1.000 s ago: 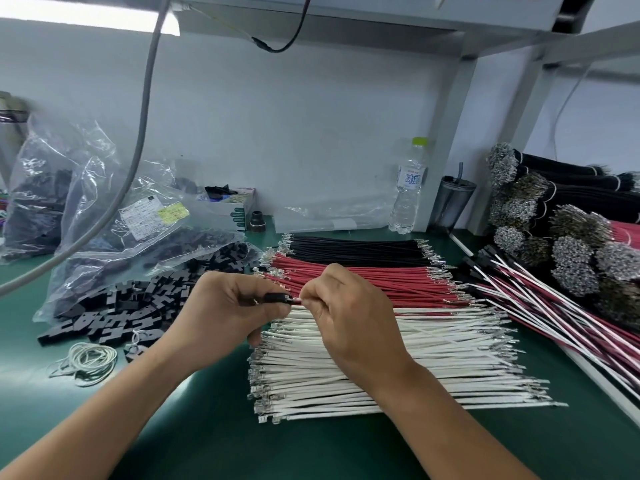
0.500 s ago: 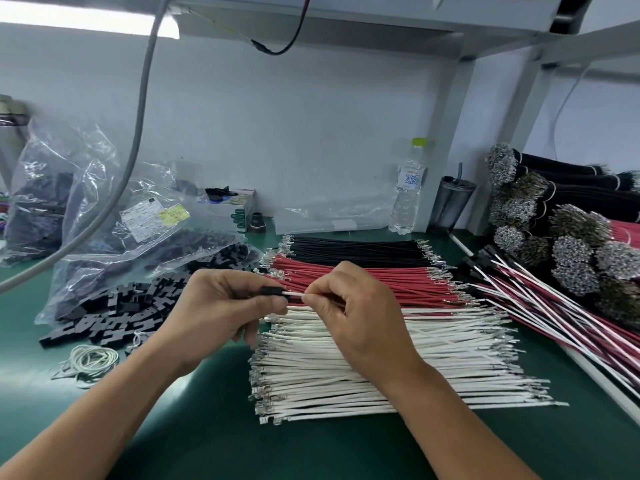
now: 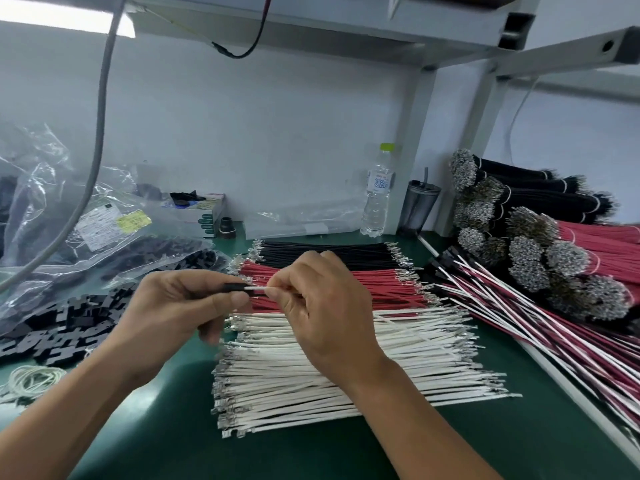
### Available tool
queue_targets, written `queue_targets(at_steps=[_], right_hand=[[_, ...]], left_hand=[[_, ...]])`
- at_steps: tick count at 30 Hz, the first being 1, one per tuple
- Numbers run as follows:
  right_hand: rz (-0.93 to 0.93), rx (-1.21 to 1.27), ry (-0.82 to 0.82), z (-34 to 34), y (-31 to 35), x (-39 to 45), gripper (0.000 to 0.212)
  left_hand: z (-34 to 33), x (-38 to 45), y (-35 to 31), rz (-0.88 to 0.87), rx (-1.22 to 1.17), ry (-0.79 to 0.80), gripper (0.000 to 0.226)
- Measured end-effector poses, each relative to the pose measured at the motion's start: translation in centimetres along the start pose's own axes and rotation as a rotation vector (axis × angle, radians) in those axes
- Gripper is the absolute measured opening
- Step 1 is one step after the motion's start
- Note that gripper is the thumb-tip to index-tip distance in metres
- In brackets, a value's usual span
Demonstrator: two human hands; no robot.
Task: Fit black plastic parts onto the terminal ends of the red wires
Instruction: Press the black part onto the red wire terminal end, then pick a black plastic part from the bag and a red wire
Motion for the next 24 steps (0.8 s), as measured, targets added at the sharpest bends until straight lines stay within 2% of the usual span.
queue_targets(at_steps=[3, 5, 8, 10, 13, 15, 18, 20, 23, 24], right_hand=[[-0.015, -0.126, 0.122, -0.4, -1.1, -0.3, 0.035], [-0.019, -0.131, 0.069, 1.0, -1.8, -0.2, 0.025], [0.001, -0.141, -0.147, 5.1, -1.8, 1.4, 0.017], [-0.039, -0.087, -0.281, 8.6, -2.6, 2.7, 0.017], [-0.185, -0.154, -0.328, 13.7, -7.4, 4.1, 0.018], [-0.319, -0.363, -0.254, 17.2, -12.8, 3.3, 0.016], [-0.618, -0.642, -0.074, 20.6, -23.7, -0.8, 0.023], [-0.815, -0.702, 0.133, 19.6, -30.8, -4.8, 0.023], [-0.853, -0.822, 0.406, 16.3, -38.9, -10.4, 0.007], [-0.897, -0.815, 0.500, 15.2, -40.5, -12.1, 0.019]], left_hand=[[2.4, 0.3, 0.9, 0.006, -0.118, -0.087, 0.065], [3.6, 0.7, 1.5, 0.030, -0.172, -0.127, 0.075], [4.5, 1.3, 2.5, 0.051, -0.168, -0.071, 0.073], [5.0, 1.2, 2.6, 0.058, -0.023, -0.043, 0.067], [6.6, 1.1, 2.8, 0.048, 0.303, -0.214, 0.047], [7.2, 1.6, 2.9, 0.020, 0.409, -0.320, 0.027], [7.7, 1.7, 1.6, -0.022, 0.614, -0.400, 0.033], [7.9, 1.1, 0.3, -0.057, 0.807, -0.426, 0.031], [7.1, 0.8, -0.5, -0.082, 1.070, -0.380, 0.017], [6.8, 0.9, -0.4, -0.061, 1.134, -0.348, 0.017]])
Point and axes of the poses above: each hand's wrist, its own x-axis towards the middle knuckle, its own z-axis out of the back of the hand, y = z × x, the point moved 10 cm from there along x, towards the middle knuckle
